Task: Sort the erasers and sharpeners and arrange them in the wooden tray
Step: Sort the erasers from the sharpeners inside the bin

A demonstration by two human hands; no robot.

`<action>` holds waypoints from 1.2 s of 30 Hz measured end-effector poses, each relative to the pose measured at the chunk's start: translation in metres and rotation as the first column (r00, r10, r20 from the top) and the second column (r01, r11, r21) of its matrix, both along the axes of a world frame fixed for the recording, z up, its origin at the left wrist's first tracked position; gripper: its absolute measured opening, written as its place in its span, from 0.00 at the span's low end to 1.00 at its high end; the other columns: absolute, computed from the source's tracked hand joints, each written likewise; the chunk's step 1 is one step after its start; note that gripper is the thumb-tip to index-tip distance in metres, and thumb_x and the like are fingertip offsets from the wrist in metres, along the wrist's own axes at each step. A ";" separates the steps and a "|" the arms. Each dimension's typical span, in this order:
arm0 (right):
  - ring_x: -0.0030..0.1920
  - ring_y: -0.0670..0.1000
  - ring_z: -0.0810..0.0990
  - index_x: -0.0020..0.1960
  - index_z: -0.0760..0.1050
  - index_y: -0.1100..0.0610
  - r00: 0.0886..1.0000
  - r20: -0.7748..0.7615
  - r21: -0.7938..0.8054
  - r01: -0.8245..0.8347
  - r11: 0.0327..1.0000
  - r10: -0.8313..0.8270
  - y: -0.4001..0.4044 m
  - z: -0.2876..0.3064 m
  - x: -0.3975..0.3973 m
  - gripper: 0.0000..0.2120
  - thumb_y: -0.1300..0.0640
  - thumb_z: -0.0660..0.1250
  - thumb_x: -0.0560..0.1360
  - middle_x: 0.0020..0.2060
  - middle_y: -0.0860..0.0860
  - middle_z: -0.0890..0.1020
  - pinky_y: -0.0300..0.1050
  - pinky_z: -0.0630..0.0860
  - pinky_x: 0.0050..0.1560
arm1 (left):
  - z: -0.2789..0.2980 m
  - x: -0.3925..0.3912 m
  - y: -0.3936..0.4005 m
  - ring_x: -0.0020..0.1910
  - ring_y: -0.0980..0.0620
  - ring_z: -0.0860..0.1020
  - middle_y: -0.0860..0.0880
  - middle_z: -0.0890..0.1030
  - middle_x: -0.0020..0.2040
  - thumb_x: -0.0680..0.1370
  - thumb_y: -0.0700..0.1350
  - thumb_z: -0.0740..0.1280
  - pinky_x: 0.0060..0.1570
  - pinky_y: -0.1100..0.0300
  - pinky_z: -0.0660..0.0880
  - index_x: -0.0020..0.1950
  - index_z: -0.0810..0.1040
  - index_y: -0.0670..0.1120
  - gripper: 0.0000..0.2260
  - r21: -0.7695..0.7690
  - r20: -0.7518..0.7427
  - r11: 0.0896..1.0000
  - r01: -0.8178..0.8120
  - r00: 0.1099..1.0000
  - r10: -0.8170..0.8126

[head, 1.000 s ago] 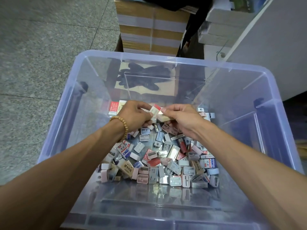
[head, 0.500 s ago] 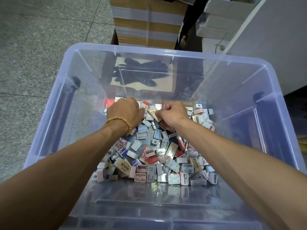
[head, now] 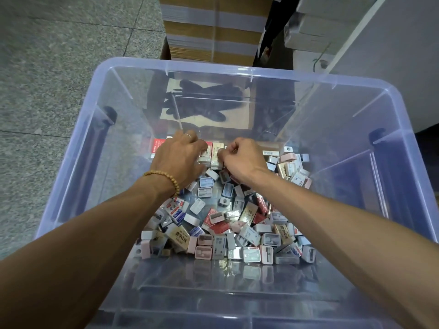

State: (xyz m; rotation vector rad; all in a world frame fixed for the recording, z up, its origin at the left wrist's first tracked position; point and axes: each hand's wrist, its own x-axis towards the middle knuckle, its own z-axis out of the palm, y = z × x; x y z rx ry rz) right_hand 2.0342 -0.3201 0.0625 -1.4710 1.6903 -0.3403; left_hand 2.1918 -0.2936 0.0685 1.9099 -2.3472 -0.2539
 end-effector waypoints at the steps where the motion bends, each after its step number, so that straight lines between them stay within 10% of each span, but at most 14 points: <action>1: 0.41 0.50 0.79 0.52 0.76 0.58 0.998 -0.029 -0.046 -0.052 0.998 0.051 0.005 0.001 -0.003 0.10 0.54 0.71 0.75 0.42 0.52 0.82 0.43 0.74 0.42 | -0.001 0.000 0.001 0.52 0.45 0.73 0.46 0.78 0.54 0.72 0.45 0.74 0.49 0.52 0.74 0.62 0.78 0.46 0.19 0.002 -0.006 1.000 0.015 1.000 -0.015; 7: 0.50 0.54 0.76 0.59 0.70 0.56 0.870 -0.255 -0.216 -0.477 0.852 0.422 0.011 -0.005 -0.010 0.19 0.58 0.74 0.73 0.53 0.52 0.77 0.48 0.74 0.49 | -0.005 0.004 -0.001 0.52 0.45 0.73 0.46 0.78 0.53 0.74 0.38 0.71 0.46 0.52 0.75 0.62 0.78 0.47 0.17 -0.007 -0.039 1.000 0.024 0.999 -0.024; 20: 0.48 0.50 0.71 0.62 0.71 0.55 0.856 -0.290 -0.255 -0.501 0.827 0.428 0.002 -0.007 -0.007 0.18 0.56 0.72 0.75 0.51 0.50 0.76 0.41 0.61 0.44 | -0.008 0.010 -0.009 0.58 0.44 0.72 0.46 0.77 0.56 0.73 0.36 0.72 0.56 0.51 0.74 0.64 0.79 0.48 0.20 0.075 -0.170 0.997 -0.024 0.985 0.036; 24: 0.54 0.52 0.79 0.67 0.71 0.53 0.856 -0.210 -0.105 -0.500 0.860 0.472 -0.004 0.011 -0.015 0.26 0.50 0.75 0.72 0.58 0.50 0.80 0.48 0.76 0.54 | -0.006 0.006 -0.007 0.58 0.45 0.71 0.46 0.76 0.58 0.74 0.37 0.71 0.58 0.51 0.74 0.66 0.78 0.48 0.20 0.079 -0.159 0.995 -0.064 0.984 0.076; 28: 0.44 0.43 0.81 0.66 0.73 0.54 0.897 -0.121 0.030 -0.425 0.905 0.425 0.002 0.031 -0.051 0.19 0.54 0.72 0.76 0.43 0.42 0.81 0.41 0.78 0.46 | -0.002 0.002 -0.006 0.59 0.45 0.71 0.46 0.76 0.59 0.74 0.37 0.71 0.59 0.52 0.73 0.66 0.78 0.47 0.20 0.094 -0.180 0.992 -0.089 0.978 0.105; 32: 0.45 0.47 0.81 0.46 0.80 0.51 0.735 -0.327 0.237 -0.545 0.804 0.594 0.017 0.037 -0.077 0.02 0.57 0.72 0.75 0.42 0.45 0.83 0.41 0.78 0.46 | 0.002 -0.004 -0.001 0.59 0.45 0.70 0.46 0.76 0.58 0.73 0.42 0.73 0.59 0.52 0.73 0.63 0.79 0.47 0.19 0.106 -0.128 0.986 -0.132 0.981 0.145; 36: 0.46 0.51 0.80 0.48 0.79 0.52 0.633 -0.421 0.338 -0.555 0.760 0.649 0.029 0.035 -0.082 0.05 0.54 0.73 0.73 0.45 0.48 0.82 0.47 0.79 0.48 | 0.019 -0.029 0.005 0.57 0.48 0.73 0.48 0.78 0.53 0.73 0.53 0.72 0.57 0.54 0.73 0.55 0.81 0.47 0.14 0.133 -0.326 0.987 -0.092 0.936 0.132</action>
